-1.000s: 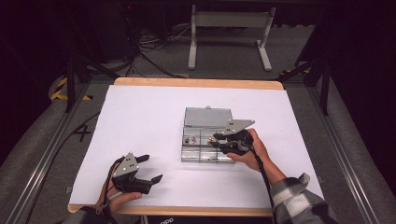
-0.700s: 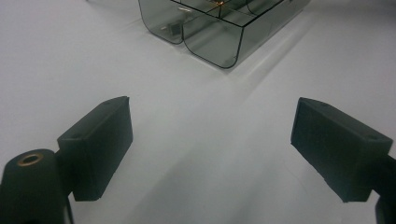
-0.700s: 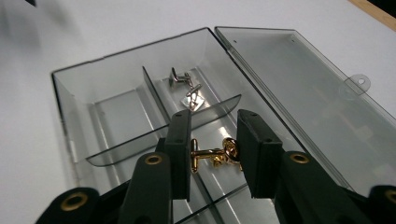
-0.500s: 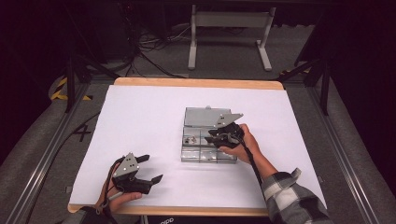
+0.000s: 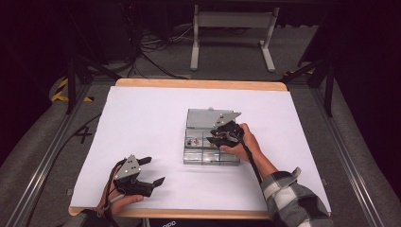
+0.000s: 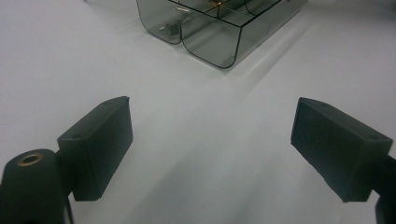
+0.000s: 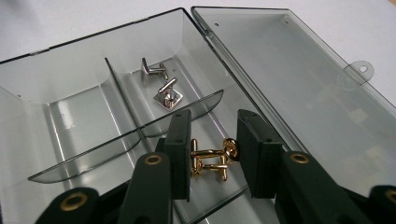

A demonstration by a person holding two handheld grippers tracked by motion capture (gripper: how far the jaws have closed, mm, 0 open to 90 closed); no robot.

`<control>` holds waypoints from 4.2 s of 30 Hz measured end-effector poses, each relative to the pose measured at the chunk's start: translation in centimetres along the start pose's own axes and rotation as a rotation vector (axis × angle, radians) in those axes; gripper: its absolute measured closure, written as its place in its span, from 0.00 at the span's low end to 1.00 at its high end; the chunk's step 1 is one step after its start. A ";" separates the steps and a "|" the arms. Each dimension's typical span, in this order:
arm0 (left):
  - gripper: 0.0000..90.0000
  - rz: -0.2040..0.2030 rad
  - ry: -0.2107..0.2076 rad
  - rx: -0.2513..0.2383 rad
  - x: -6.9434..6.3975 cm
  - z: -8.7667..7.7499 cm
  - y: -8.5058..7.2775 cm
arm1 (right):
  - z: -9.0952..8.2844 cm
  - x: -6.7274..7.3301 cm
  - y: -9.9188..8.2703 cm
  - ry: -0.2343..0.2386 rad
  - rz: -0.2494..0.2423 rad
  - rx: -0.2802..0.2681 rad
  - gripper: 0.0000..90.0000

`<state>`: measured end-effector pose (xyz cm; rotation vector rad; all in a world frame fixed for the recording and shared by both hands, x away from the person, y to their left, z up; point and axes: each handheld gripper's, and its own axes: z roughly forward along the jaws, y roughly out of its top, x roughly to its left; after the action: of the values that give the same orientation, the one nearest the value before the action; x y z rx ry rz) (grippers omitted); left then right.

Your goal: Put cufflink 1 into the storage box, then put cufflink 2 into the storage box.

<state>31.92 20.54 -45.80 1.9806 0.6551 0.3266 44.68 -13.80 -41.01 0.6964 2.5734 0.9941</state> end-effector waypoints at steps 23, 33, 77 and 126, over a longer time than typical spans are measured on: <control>0.14 -0.005 0.013 -0.004 0.0 -0.1 0.0 | -2.3 0.4 -1.1 0.024 0.013 -0.046 0.64; 0.14 -0.021 -0.016 0.002 0.3 -0.1 0.0 | -8.0 1.2 -4.4 -0.010 -0.019 -0.180 0.56; 0.50 0.028 0.008 0.004 3.4 3.5 5.3 | -10.1 -1.8 -10.4 -0.023 0.201 -0.164 0.40; 0.99 -0.013 0.034 0.158 7.7 12.3 9.6 | -2.1 -9.1 -4.3 -0.032 0.464 -0.102 0.47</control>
<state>47.11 12.38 -43.59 2.1235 0.7351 0.3094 49.99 -22.65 -41.60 1.3044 2.3597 1.2216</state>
